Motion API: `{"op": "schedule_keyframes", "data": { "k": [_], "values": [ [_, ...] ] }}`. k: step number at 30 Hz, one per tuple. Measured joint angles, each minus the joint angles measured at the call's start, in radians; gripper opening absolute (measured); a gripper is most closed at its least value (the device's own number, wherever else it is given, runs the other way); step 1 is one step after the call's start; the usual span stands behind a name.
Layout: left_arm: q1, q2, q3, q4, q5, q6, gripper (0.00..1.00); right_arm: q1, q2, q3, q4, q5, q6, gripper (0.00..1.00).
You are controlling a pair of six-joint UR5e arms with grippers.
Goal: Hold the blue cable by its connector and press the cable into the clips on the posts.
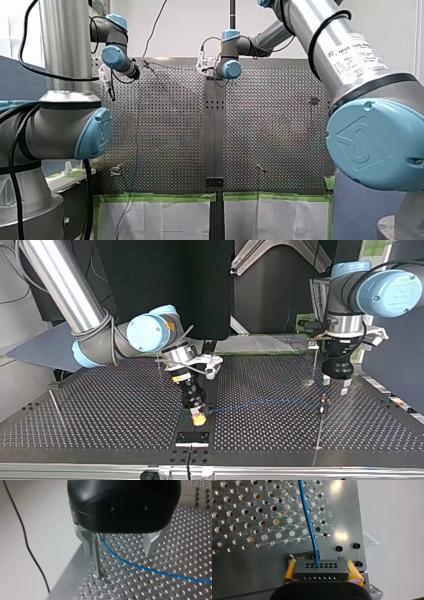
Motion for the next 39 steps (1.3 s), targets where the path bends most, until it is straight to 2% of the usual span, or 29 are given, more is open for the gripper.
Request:
{"op": "schedule_keyframes", "data": {
  "k": [10, 15, 24, 39],
  "values": [
    [-0.001, 0.069, 0.001, -0.012, 0.044, 0.056, 0.98, 0.0, 0.0, 0.0, 0.0, 0.0, 0.0, 0.0],
    [-0.001, 0.072, 0.007, -0.03, 0.067, 0.079, 0.98, 0.002, 0.0, 0.0, 0.001, 0.0, 0.0, 0.0],
    [-0.003, 0.071, 0.012, -0.09, 0.098, 0.157, 0.98, 0.002, 0.0, 0.0, 0.004, 0.001, 0.0, 0.0],
    [-0.002, 0.077, 0.037, -0.096, 0.104, 0.297, 0.98, 0.001, 0.002, 0.0, 0.005, 0.003, 0.0, 0.0]
  ]
}}
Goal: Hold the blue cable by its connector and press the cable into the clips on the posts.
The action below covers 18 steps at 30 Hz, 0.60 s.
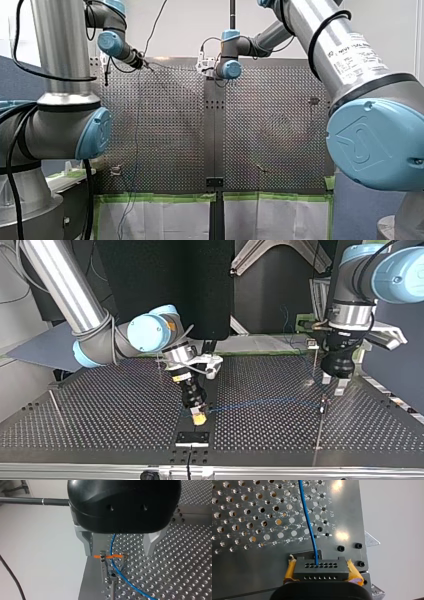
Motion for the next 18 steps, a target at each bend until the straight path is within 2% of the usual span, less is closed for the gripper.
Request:
{"op": "schedule_keyframes", "data": {
  "k": [5, 18],
  "values": [
    [0.0, 0.009, 0.003, -0.001, 0.0, 0.025, 0.98, 0.0, 0.0, 0.0, 0.0, 0.0, 0.0, 0.0],
    [0.0, 0.013, 0.003, -0.007, -0.002, 0.025, 0.98, -0.001, 0.001, 0.0, 0.0, 0.0, 0.0, 0.0]
  ]
}}
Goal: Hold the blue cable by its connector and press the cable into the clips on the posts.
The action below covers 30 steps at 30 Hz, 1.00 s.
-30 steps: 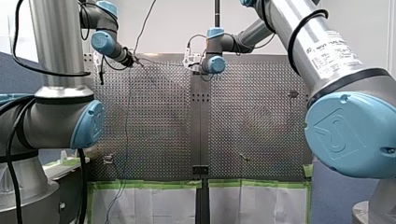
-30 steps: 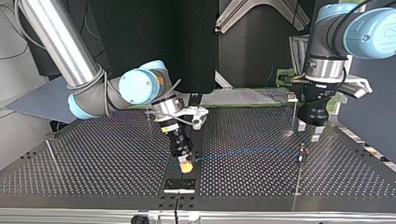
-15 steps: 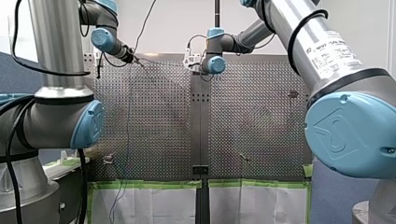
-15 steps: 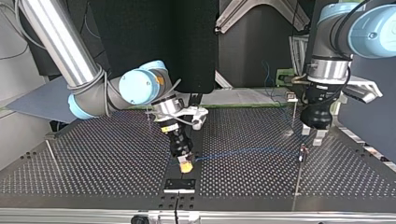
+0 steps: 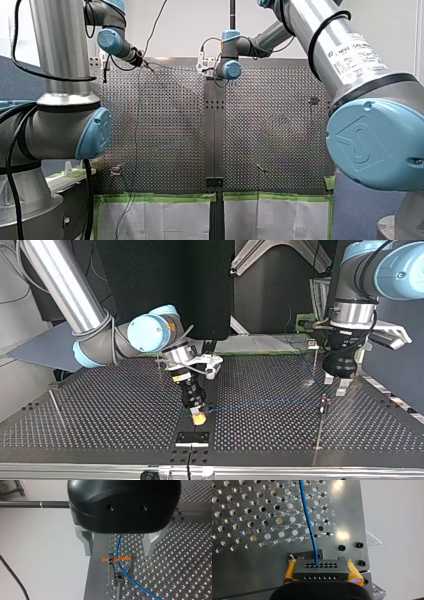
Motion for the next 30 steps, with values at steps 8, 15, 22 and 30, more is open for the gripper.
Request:
{"op": "schedule_keyframes", "data": {
  "k": [8, 15, 22, 30],
  "values": [
    [0.0, 0.0, 0.0, -0.002, -0.001, -0.013, 0.98, 0.0, 0.0, 0.0, 0.0, -0.001, 0.0, 0.0],
    [-0.001, 0.0, 0.0, -0.002, 0.014, -0.006, 0.98, 0.0, 0.0, 0.0, 0.003, 0.0, 0.001, 0.0],
    [-0.023, -0.019, 0.025, -0.035, 0.052, 0.041, 0.98, -0.002, 0.0, 0.0, 0.006, 0.014, 0.0, 0.0],
    [-0.059, -0.034, 0.064, -0.051, 0.05, 0.034, 0.98, -0.003, 0.0, 0.0, 0.008, 0.022, -0.001, 0.0]
  ]
}}
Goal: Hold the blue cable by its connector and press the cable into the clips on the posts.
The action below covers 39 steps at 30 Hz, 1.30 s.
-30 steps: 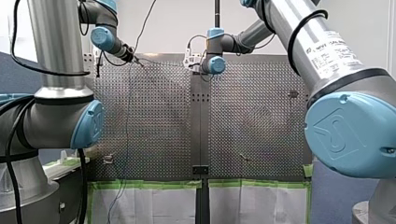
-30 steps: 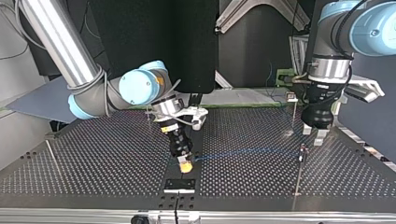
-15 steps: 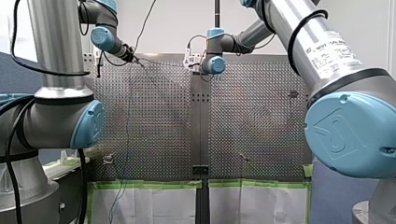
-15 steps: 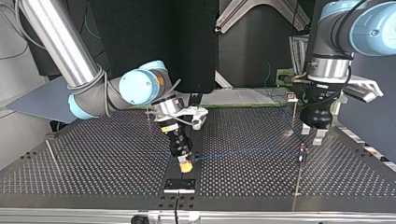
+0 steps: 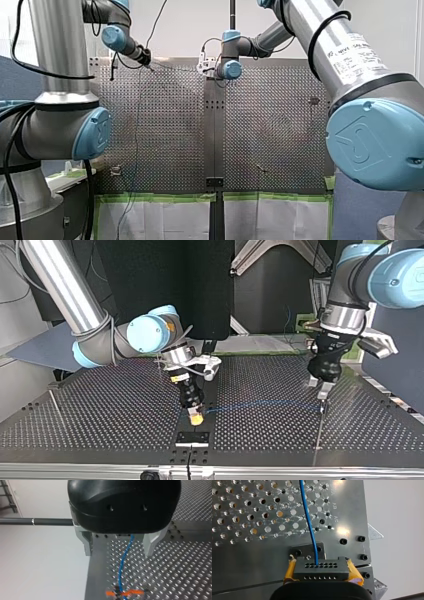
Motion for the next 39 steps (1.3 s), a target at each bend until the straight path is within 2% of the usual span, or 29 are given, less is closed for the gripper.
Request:
{"op": "schedule_keyframes", "data": {
  "k": [8, 17, 27, 39],
  "values": [
    [-0.04, -0.016, 0.038, 0.005, -0.04, -0.018, 0.98, -0.001, 0.0, 0.0, 0.001, 0.001, -0.001, 0.0],
    [-0.087, -0.099, 0.05, 0.013, -0.087, 0.006, 0.98, -0.003, 0.0, 0.0, 0.002, 0.001, -0.001, 0.0],
    [-0.141, -0.154, 0.089, 0.068, -0.179, -0.007, 0.98, -0.003, 0.0, 0.0, 0.001, 0.001, -0.001, 0.0],
    [-0.204, -0.254, 0.168, 0.086, -0.297, 0.045, 0.98, -0.004, 0.0, 0.0, 0.001, 0.001, -0.002, 0.0]
  ]
}}
